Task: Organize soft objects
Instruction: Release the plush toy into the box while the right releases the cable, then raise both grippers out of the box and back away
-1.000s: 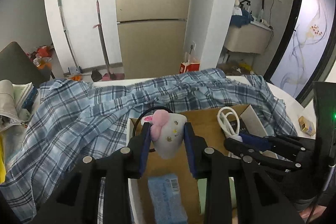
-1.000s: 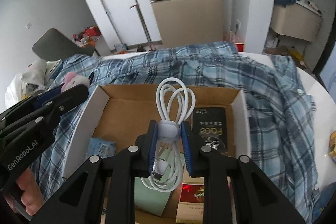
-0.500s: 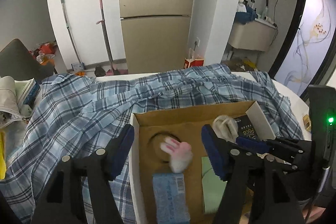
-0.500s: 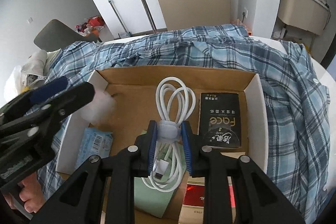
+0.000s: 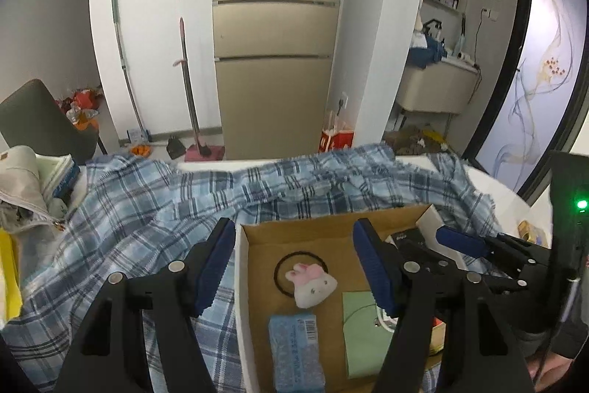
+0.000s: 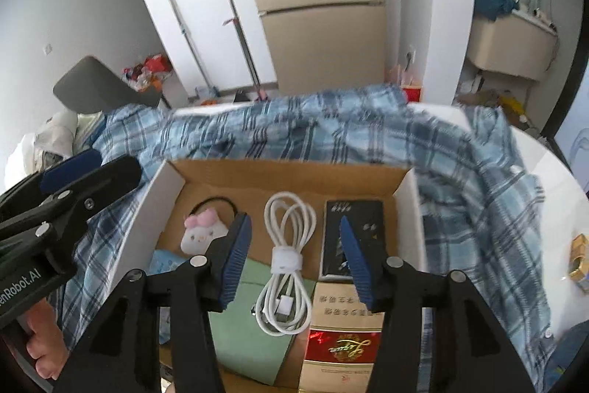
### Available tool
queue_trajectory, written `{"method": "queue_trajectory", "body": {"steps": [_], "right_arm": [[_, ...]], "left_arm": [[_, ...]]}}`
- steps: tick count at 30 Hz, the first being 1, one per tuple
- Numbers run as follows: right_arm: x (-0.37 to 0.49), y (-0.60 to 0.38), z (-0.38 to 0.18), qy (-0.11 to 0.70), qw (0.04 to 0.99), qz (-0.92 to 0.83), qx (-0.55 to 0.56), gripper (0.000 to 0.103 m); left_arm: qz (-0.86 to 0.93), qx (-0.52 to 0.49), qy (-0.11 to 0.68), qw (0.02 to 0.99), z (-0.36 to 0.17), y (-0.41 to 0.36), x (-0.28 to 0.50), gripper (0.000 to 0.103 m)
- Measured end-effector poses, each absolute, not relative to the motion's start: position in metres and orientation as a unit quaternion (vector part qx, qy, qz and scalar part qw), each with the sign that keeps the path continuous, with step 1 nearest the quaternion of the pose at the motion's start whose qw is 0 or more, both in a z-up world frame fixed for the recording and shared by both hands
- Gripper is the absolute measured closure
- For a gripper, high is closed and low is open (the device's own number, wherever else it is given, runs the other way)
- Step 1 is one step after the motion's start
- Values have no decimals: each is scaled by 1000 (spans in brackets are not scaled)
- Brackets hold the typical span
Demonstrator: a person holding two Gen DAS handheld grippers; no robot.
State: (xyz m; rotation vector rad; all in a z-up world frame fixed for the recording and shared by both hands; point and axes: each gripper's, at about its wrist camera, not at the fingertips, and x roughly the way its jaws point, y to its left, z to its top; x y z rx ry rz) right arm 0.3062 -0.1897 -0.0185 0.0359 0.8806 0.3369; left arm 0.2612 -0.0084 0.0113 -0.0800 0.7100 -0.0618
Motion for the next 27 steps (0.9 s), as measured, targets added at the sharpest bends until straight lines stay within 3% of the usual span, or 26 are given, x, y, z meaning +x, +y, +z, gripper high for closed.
{"method": "queue_trajectory", "body": {"steps": [7,13,17,27], "right_arm": [[296,-202,15,388,907,161,28,54],[269,-213,65,319,934,157,30,47],[251,-215,91,287,944,157,26,47],[170,-236,154,200,964,174,27,47]], "left_arm": [[-29,-55,285,956,54,-2,233,34],[-65,-76,236,967,94,-4,199,34],[-30,-29,167,985,131,-21,156,34],[-44,-42,69,996,201,-36,57,34]]}}
